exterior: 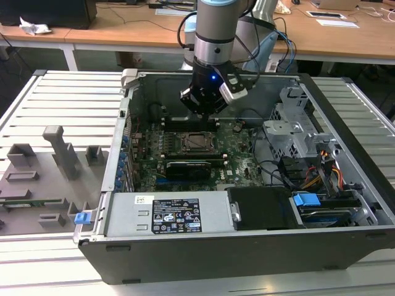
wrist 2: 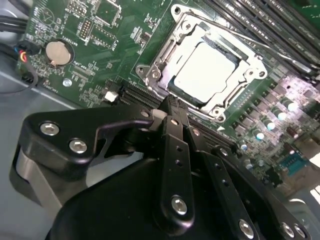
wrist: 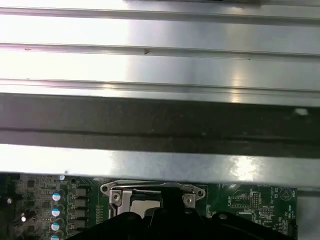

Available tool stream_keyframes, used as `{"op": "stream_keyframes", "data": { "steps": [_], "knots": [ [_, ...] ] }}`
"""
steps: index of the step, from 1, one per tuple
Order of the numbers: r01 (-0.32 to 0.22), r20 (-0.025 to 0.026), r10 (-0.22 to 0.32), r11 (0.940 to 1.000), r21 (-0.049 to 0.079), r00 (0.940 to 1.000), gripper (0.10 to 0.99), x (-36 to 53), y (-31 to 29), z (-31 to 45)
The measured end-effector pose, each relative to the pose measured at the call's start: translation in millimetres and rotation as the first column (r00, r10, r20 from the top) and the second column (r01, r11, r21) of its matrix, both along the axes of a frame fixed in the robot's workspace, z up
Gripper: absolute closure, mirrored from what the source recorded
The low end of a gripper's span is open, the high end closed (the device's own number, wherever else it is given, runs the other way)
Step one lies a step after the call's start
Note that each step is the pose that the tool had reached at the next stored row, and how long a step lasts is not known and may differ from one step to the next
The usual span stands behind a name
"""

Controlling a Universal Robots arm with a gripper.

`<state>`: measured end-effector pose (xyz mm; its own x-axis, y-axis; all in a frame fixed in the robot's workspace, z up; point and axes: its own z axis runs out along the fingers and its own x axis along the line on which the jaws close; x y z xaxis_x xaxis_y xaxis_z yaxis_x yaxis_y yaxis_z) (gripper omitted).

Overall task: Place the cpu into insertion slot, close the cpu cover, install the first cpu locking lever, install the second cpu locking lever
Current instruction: 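Install the second cpu locking lever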

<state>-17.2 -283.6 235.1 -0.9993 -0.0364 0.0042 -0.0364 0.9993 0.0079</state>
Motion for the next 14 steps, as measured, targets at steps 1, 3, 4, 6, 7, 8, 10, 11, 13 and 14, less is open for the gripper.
{"op": "stream_keyframes", "data": {
  "steps": [1, 3, 4, 6, 7, 8, 10, 11, 13, 14],
  "knots": [
    [0.000, 0.0002, 0.000, 1.0000, 0.000, 1.0000, 0.980, 0.0, -0.1, -0.1],
    [0.000, 0.0000, 0.000, 1.0000, 0.000, 1.0000, 0.980, 0.0, -2.0, 0.0],
    [0.000, 0.0000, 0.000, 1.0000, 0.000, 1.0000, 0.980, 0.0, -3.0, 0.0],
    [0.000, 0.0000, 0.000, 1.0000, 0.000, 1.0000, 0.980, -0.1, -7.5, 0.1],
    [0.000, 0.0001, 0.000, 1.0000, 0.000, 1.0000, 0.980, -0.1, -9.5, 0.0],
    [0.000, 0.0001, 0.000, 1.0000, 0.000, 1.0000, 0.980, -0.1, -10.7, 0.0],
    [0.000, 0.0001, 0.000, 1.0000, 0.000, 1.0000, 0.980, -0.1, -15.6, 0.0],
    [0.000, 0.0001, 0.000, 1.0000, 0.000, 1.0000, 0.980, -0.1, -17.7, 0.0],
    [0.000, 0.0001, 0.000, 1.0000, 0.000, 1.0000, 0.980, -0.1, -20.8, 0.0],
    [0.000, 0.0000, 0.000, 1.0000, 0.000, 1.0000, 0.980, -0.1, -22.0, 0.0]
  ]
}}
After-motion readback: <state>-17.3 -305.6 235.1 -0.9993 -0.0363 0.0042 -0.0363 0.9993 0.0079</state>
